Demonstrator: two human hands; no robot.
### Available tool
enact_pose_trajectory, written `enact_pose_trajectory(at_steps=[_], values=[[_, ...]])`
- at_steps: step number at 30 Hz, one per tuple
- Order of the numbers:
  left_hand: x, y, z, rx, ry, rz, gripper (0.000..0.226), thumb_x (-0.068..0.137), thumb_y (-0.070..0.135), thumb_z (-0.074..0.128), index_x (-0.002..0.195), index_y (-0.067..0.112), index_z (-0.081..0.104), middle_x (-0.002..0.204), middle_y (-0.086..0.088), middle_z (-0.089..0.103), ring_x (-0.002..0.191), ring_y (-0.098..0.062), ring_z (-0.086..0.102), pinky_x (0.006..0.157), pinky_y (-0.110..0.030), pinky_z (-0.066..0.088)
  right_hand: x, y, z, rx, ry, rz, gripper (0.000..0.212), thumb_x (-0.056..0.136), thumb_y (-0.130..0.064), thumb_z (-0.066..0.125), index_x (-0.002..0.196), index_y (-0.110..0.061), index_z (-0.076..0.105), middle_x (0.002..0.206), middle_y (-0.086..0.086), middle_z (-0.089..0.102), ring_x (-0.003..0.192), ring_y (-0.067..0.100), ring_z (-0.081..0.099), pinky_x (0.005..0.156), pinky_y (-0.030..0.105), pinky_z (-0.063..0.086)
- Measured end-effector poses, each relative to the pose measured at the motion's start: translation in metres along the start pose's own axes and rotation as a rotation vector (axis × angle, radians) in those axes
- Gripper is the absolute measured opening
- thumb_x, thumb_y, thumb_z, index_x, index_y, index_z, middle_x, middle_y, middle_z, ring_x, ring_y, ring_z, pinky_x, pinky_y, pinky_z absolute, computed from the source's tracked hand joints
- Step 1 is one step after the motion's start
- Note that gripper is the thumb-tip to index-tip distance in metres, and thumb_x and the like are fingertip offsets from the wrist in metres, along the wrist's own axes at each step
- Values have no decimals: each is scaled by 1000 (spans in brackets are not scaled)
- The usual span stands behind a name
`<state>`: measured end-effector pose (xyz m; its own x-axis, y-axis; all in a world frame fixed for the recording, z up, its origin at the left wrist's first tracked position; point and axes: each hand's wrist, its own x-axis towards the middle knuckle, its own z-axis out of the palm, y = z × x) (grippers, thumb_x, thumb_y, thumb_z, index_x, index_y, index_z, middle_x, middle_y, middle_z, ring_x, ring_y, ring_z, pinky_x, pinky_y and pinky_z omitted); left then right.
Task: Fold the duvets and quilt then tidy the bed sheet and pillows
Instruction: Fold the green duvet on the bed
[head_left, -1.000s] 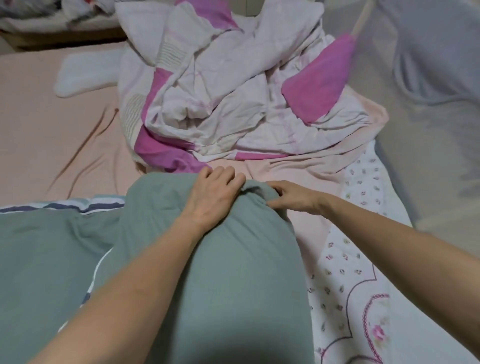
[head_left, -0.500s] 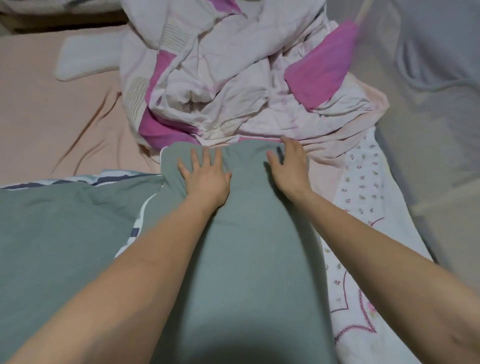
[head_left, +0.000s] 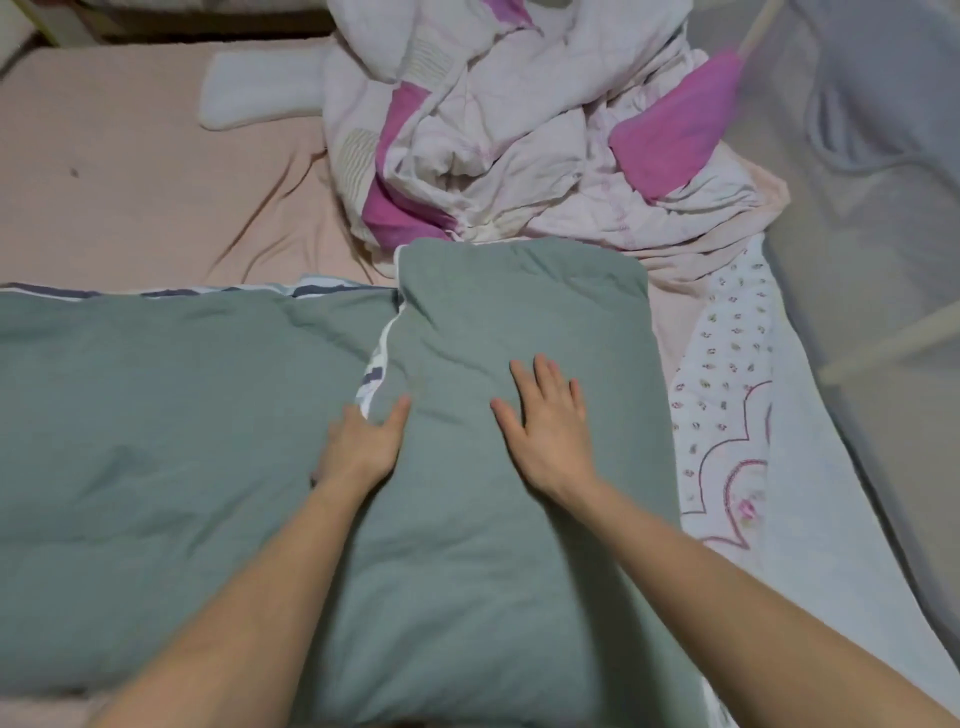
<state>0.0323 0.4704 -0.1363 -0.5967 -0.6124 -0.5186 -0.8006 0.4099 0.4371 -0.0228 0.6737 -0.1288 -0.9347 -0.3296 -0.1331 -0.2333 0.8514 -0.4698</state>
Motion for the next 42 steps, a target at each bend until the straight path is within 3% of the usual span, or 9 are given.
enact_pose_trajectory(at_steps=[5,10,17,25,31,35,37,40,42], values=[[-50,-64,-10,-185,-231,-52,113,59,89,53,143,13,44,145,-12,45,129,-27,48,108,-37,38,-84,-40,44,-116,4,-22,79,83,-62,2,152,-27,18,161,3,7,148,17,-1,119,37,-8],[-79,-88,-10,-441,-383,-1,54,83,45,70,123,10,62,121,-7,65,100,-22,64,83,-27,49,-131,-58,71,-184,22,5,79,83,-65,0,153,-29,9,161,3,1,148,17,-4,119,40,-8],[-102,-49,-105,-434,96,563,30,91,25,63,111,3,66,111,-16,68,104,-28,63,84,-31,47,-111,-131,35,28,344,10,65,93,-56,17,153,-30,10,161,3,6,148,16,2,118,41,-2],[-41,-189,-117,151,-122,12,61,93,32,55,138,-1,32,142,-25,41,129,-39,43,104,-39,37,-125,-178,91,-244,-238,-135,62,99,-49,31,153,-24,12,161,5,0,148,19,-1,117,45,-7],[-32,-96,-133,203,135,299,62,97,41,45,149,15,24,151,-18,26,141,-36,22,113,-46,24,-58,-183,47,-154,34,-191,56,100,-41,35,150,-20,22,159,8,14,147,21,9,118,41,1],[-14,-40,-111,317,427,755,65,98,49,32,154,22,14,161,-9,5,148,-29,-1,118,-44,-1,6,-149,33,-212,252,-43,60,99,-43,33,153,-23,15,161,8,4,148,23,1,117,40,-7],[10,-46,-77,557,258,839,70,95,59,19,154,24,5,161,-5,-4,148,-26,-7,118,-44,-7,17,-114,55,-271,73,0,62,100,-49,27,153,-26,6,161,7,-4,148,23,-5,117,39,-7],[43,-58,-41,827,-295,556,69,97,61,15,154,26,-5,161,-1,-14,148,-24,-13,119,-45,-8,24,-80,83,-310,-301,-45,64,99,-53,24,154,-27,4,160,8,-11,148,23,-8,117,36,-5],[49,-42,-35,829,-328,489,68,99,58,16,154,23,-1,161,-2,-12,148,-27,-9,119,-49,-5,29,-73,77,-212,-319,-65,60,101,-49,29,153,-23,16,161,8,-2,148,22,-1,117,34,-1]])
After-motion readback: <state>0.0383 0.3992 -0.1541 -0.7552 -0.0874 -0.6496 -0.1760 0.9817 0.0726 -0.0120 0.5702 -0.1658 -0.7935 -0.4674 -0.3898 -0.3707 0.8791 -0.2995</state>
